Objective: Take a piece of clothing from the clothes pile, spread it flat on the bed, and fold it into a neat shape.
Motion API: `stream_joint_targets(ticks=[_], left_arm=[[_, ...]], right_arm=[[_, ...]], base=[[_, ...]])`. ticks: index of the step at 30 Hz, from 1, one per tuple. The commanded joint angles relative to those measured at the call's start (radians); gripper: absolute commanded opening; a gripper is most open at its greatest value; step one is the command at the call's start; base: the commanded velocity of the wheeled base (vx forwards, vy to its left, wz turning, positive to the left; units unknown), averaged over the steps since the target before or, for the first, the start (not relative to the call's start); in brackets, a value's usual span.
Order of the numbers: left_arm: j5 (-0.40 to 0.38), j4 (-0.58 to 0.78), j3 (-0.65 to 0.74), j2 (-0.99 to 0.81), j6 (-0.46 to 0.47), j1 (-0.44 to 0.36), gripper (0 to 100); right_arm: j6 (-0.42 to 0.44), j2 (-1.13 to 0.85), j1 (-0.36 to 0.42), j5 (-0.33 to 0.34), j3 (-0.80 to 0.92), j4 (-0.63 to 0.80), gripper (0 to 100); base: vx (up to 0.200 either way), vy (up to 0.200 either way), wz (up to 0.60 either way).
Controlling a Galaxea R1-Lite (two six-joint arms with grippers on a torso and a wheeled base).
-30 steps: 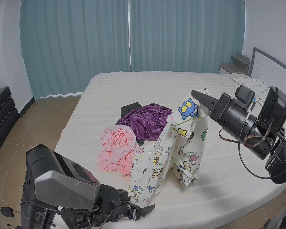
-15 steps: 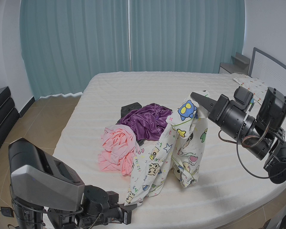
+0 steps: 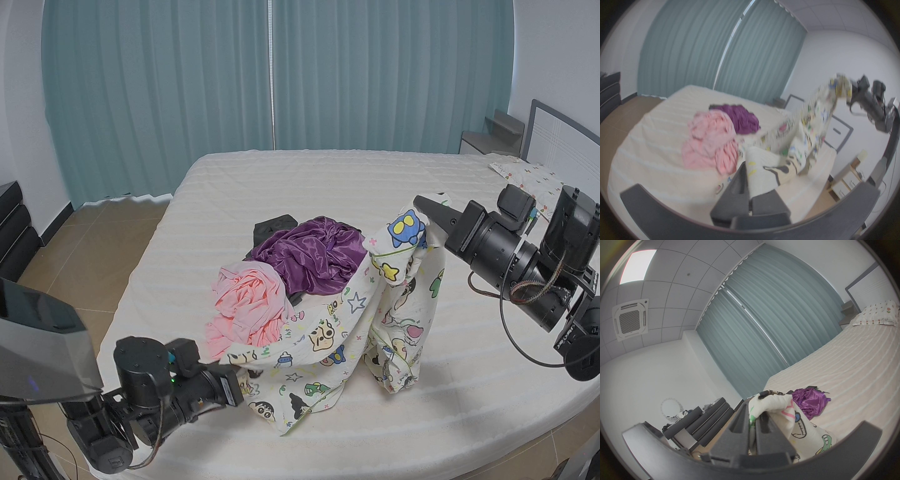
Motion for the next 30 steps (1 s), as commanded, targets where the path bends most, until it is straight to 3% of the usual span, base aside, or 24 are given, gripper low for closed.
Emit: stream_joint_targets(ticks=[1, 7, 10, 11, 12, 17, 24, 29, 30], left_arm=[[0.050, -0.009, -0.114, -0.237, 0.058, 0.074, 0], [0.162, 0.098, -0.306, -0.337, 0.129, 0.090, 0], [0.162, 0.098, -0.306, -0.337, 0.129, 0.090, 0], [0.207, 0.219, -0.421, -0.386, 0.154, 0.090, 0], [0.216, 0.253, -0.466, -0.412, 0.166, 0.090, 0], [0.243, 0.313, -0.564, -0.469, 0.215, 0.090, 0], [0.254, 0.337, -0.590, -0.518, 0.229, 0.090, 0], [0.254, 0.334, -0.506, -0.505, 0.223, 0.088, 0], [0.251, 0.334, -0.435, -0.498, 0.209, 0.085, 0]], right_arm=[[-0.008, 0.013, -0.064, -0.034, -0.010, -0.003, 0], [-0.093, -0.019, -0.082, -0.106, -0.053, -0.003, 0], [-0.093, -0.019, -0.082, -0.106, -0.053, -0.003, 0], [-0.168, -0.053, -0.076, -0.154, -0.102, -0.003, 0], [-0.195, -0.071, -0.075, -0.168, -0.136, -0.003, 0], [-0.249, -0.136, -0.076, -0.183, -0.232, 0.006, 0], [-0.249, -0.177, -0.056, -0.175, -0.217, 0.032, 0], [-0.245, -0.165, -0.055, -0.169, -0.122, 0.031, 0], [-0.238, -0.150, -0.055, -0.169, -0.070, 0.028, 0]], base=[[0.000, 0.000, 0.00], [0.000, 0.000, 0.00], [0.000, 0.000, 0.00], [0.000, 0.000, 0.00], [0.000, 0.000, 0.00], [0.000, 0.000, 0.00], [0.000, 0.000, 0.00], [0.000, 0.000, 0.00], [0.000, 0.000, 0.00]])
